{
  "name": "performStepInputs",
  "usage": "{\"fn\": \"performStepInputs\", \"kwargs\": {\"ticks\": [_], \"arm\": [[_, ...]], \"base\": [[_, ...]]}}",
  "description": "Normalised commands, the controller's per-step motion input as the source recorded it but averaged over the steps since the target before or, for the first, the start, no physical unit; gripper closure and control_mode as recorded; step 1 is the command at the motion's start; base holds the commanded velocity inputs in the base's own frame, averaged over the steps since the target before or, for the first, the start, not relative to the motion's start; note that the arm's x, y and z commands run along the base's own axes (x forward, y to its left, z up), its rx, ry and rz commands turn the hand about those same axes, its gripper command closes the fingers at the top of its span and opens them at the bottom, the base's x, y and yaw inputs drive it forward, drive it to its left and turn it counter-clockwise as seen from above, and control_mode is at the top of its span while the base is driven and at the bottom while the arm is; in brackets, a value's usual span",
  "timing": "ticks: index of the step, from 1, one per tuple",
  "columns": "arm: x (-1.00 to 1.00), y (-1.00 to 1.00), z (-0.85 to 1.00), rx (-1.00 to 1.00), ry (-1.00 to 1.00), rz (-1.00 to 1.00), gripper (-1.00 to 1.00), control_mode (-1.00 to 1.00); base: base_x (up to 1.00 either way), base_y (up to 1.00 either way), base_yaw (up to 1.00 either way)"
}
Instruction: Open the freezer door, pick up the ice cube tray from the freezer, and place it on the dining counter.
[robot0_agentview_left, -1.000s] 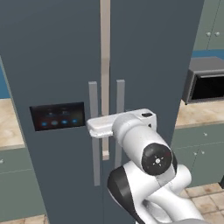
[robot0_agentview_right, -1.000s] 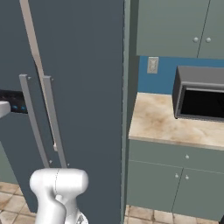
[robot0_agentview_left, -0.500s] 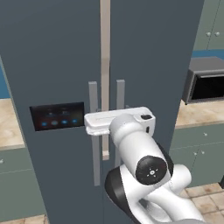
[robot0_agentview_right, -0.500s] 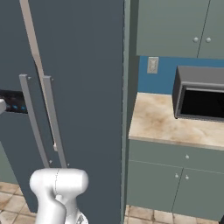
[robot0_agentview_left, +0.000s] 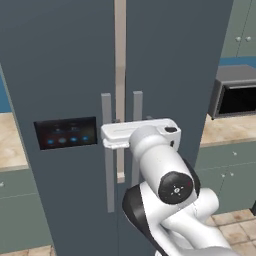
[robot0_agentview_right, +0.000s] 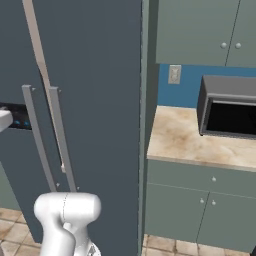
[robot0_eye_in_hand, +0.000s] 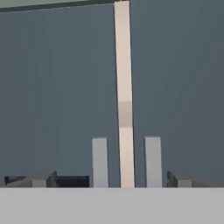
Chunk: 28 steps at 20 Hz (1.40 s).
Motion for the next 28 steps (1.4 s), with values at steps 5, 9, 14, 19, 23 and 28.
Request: {"fn": "performStepInputs", "kwargs": {"ticks": [5, 9, 14, 19, 23, 28], "arm": [[0.24, -0.03, -0.17, 0.00, 0.00, 0.00, -1.00, -1.00], [0.16, 0.02, -0.23, 0.00, 0.00, 0.00, -1.00, -1.00], [0.08, 0.00, -0.22, 0.00, 0.00, 0.00, -1.00, -1.00], [0.03, 0.00, -0.24, 0.00, -0.01, 0.00, -1.00, -1.00], [0.12, 0.00, -0.33, 0.00, -0.02, 0.00, -1.00, -1.00], [0.21, 0.00, -0.31, 0.00, -0.04, 0.00, -1.00, -1.00]], "base": [[0.00, 0.00, 0.00], [0.00, 0.00, 0.00], [0.00, 0.00, 0.00], [0.00, 0.00, 0.00], [0.00, 0.00, 0.00], [0.00, 0.00, 0.00]]}}
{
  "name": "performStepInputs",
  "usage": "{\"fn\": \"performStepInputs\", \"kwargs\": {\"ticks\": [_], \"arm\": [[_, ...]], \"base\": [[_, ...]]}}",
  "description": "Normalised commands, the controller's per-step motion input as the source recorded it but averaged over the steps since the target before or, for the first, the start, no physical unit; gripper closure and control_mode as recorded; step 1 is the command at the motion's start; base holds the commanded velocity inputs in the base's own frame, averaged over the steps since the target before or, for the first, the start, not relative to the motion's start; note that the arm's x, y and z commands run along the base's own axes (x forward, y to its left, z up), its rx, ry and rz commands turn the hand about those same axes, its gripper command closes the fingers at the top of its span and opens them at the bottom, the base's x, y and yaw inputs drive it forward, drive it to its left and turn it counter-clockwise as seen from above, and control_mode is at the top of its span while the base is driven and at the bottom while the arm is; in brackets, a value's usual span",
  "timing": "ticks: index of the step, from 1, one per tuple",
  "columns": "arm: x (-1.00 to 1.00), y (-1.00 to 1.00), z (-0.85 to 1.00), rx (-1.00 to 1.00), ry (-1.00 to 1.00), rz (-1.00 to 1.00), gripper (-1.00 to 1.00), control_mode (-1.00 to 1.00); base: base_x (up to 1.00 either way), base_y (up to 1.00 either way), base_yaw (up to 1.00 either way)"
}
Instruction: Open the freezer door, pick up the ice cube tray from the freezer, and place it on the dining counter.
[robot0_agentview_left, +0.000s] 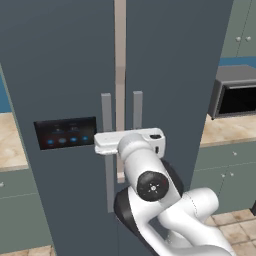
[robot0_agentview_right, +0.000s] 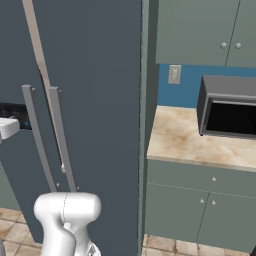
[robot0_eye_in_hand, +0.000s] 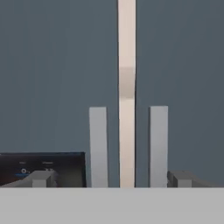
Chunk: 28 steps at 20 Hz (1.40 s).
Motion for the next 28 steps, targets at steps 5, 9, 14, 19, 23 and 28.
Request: {"fn": "performStepInputs", "kwargs": {"ticks": [5, 9, 14, 19, 23, 28], "arm": [[0.23, 0.00, -0.29, 0.00, -0.08, 0.01, -1.00, -1.00], [0.27, -0.01, -0.19, 0.00, -0.10, 0.01, -1.00, -1.00], [0.38, 0.00, -0.11, 0.00, -0.06, 0.00, -1.00, -1.00], [0.43, 0.00, -0.04, 0.00, -0.04, 0.00, -1.00, -1.00], [0.26, 0.00, -0.03, 0.00, -0.02, 0.00, -1.00, -1.00], [0.16, 0.07, -0.05, 0.00, -0.03, 0.00, -1.00, -1.00]], "base": [[0.00, 0.00, 0.00], [0.00, 0.00, 0.00], [0.00, 0.00, 0.00], [0.00, 0.00, 0.00], [0.00, 0.00, 0.00], [0.00, 0.00, 0.00]]}}
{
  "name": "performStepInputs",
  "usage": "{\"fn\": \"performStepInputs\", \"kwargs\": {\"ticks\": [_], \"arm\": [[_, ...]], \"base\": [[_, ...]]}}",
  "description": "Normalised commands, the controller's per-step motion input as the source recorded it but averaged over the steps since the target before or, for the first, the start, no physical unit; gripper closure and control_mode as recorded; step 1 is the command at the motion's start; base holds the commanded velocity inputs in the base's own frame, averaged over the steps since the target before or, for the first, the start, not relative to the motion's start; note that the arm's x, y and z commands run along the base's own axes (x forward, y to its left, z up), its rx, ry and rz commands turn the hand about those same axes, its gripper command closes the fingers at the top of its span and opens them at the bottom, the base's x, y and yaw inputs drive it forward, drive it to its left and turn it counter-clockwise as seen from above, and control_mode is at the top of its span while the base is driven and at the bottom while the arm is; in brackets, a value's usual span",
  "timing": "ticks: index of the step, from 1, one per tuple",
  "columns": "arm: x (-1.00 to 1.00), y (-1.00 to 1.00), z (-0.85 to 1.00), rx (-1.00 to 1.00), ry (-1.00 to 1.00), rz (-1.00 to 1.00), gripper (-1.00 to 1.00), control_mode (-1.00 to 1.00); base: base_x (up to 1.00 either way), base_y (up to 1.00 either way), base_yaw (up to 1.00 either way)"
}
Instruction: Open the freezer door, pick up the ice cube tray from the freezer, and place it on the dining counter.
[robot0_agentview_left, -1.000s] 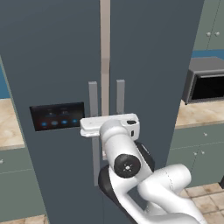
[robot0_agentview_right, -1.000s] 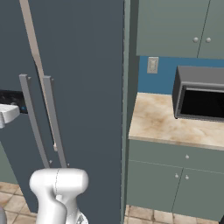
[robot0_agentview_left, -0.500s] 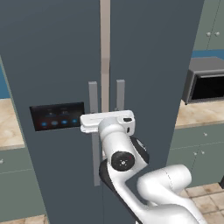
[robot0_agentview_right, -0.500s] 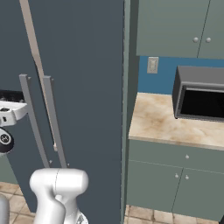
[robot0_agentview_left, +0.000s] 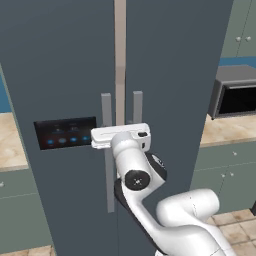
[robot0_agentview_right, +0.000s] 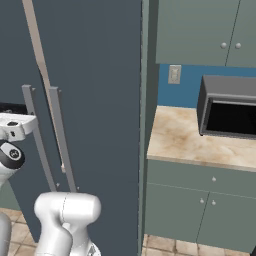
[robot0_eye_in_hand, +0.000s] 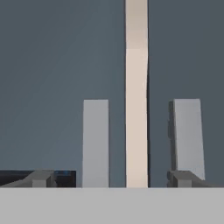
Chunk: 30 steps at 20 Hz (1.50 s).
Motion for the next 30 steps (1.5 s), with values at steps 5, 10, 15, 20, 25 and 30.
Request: {"fn": "performStepInputs", "kwargs": {"ticks": [5, 10, 15, 20, 25, 30], "arm": [[0.12, 0.14, -0.04, 0.00, -0.01, 0.00, -1.00, -1.00], [0.10, 0.08, 0.00, 0.00, -0.01, 0.00, -1.00, -1.00], [0.13, 0.02, 0.00, 0.00, -0.02, 0.00, -1.00, -1.00], [0.19, 0.00, -0.01, 0.00, -0.03, 0.00, -1.00, -1.00], [0.22, 0.00, -0.03, 0.00, -0.02, 0.00, -1.00, -1.00], [0.19, 0.00, -0.06, 0.00, -0.02, 0.00, -1.00, -1.00]], "base": [[0.00, 0.00, 0.00], [0.00, 0.00, 0.00], [0.00, 0.00, 0.00], [0.00, 0.00, 0.00], [0.00, 0.00, 0.00], [0.00, 0.00, 0.00]]}}
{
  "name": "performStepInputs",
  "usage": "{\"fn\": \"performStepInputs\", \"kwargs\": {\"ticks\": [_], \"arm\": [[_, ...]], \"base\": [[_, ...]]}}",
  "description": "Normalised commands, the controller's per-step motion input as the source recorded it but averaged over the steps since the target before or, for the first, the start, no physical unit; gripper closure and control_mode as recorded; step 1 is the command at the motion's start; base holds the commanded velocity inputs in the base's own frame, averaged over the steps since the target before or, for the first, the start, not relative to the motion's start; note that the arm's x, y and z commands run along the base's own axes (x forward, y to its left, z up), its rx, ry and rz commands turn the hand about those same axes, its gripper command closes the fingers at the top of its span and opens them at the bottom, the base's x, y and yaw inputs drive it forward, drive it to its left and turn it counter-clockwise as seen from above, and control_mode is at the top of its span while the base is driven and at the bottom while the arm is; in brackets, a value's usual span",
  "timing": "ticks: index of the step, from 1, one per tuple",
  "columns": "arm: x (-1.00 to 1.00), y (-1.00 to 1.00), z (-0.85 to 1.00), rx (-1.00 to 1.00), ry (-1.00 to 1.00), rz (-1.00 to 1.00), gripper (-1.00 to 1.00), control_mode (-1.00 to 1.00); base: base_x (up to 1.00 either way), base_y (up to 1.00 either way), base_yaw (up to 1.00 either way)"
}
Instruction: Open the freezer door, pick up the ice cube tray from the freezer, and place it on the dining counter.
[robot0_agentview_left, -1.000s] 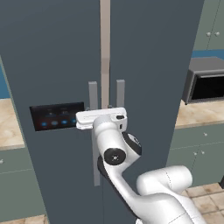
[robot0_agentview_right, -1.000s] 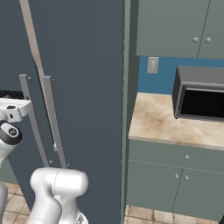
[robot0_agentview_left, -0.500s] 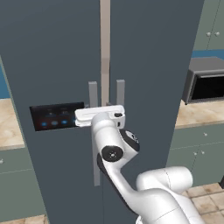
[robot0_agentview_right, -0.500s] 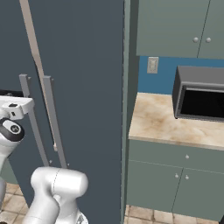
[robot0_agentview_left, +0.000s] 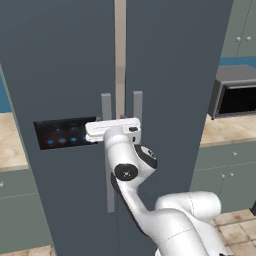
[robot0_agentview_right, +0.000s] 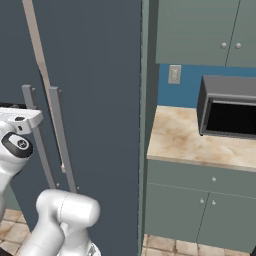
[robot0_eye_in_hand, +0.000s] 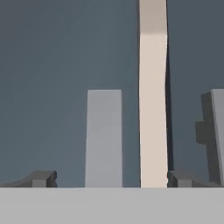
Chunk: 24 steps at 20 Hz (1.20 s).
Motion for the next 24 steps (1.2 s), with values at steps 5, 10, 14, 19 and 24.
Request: {"fn": "performStepInputs", "kwargs": {"ticks": [5, 10, 14, 19, 24], "arm": [[0.13, 0.03, -0.09, 0.00, 0.00, 0.00, -1.00, -1.00], [0.06, 0.09, -0.12, 0.00, 0.00, 0.00, -1.00, -1.00], [0.06, 0.09, -0.11, 0.00, 0.00, 0.00, -1.00, -1.00], [0.09, 0.01, -0.02, 0.00, 0.00, 0.00, -1.00, -1.00], [0.16, 0.00, 0.00, 0.00, 0.00, 0.00, -1.00, -1.00]], "base": [[0.00, 0.00, 0.00], [0.00, 0.00, 0.00], [0.00, 0.00, 0.00], [0.00, 0.00, 0.00], [0.00, 0.00, 0.00]]}}
